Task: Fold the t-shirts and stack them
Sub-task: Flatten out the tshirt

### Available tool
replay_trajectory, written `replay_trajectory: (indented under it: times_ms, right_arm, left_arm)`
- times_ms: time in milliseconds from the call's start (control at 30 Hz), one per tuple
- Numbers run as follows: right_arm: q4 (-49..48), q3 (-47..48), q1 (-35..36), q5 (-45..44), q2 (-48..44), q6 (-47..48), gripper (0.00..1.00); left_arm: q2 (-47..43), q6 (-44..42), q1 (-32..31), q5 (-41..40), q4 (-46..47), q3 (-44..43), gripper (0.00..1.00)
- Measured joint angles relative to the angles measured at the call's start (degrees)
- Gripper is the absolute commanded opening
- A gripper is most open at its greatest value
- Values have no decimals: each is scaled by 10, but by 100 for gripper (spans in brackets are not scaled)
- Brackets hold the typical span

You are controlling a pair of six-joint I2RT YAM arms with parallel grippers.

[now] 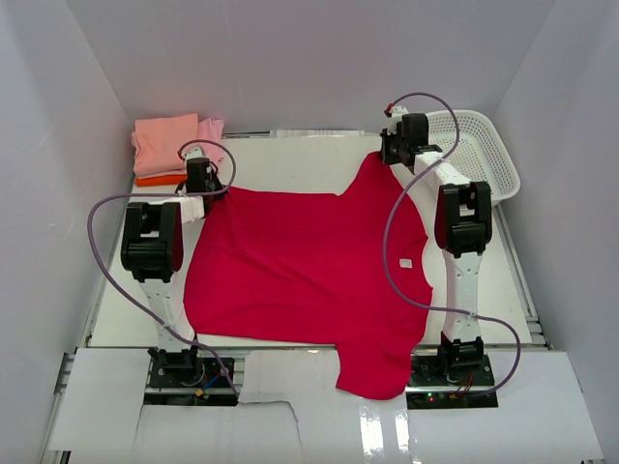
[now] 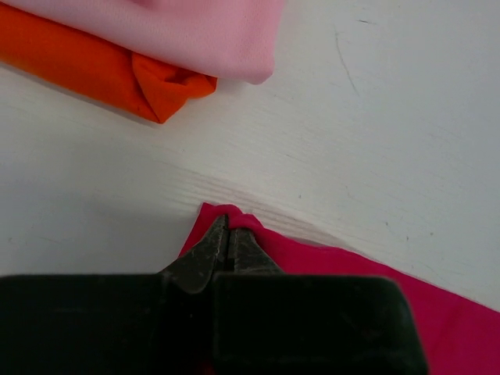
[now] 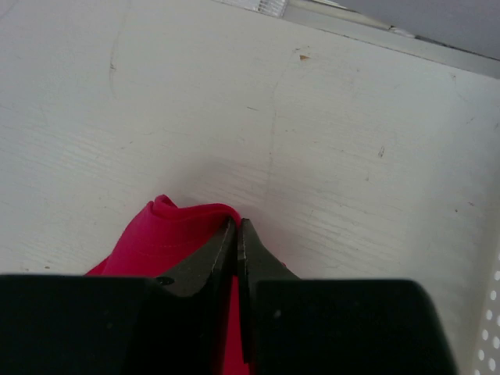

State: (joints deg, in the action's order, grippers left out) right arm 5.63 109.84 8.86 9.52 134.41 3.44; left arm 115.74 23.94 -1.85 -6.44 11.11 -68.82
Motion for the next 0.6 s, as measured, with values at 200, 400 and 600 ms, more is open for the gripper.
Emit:
replay_trajectory:
  times_ms: [200, 400, 600]
  right_arm:
    - [5, 0, 0, -6, 17, 1, 26]
    - [9, 8, 0, -18, 19, 9, 27]
    - [7, 20, 0, -20, 19, 14, 8]
  left_arm:
    - [14, -17, 0, -7, -16, -23, 20]
    - [35, -23, 0, -20, -47, -77, 25]
    - [40, -28, 0, -26, -65, -108, 24]
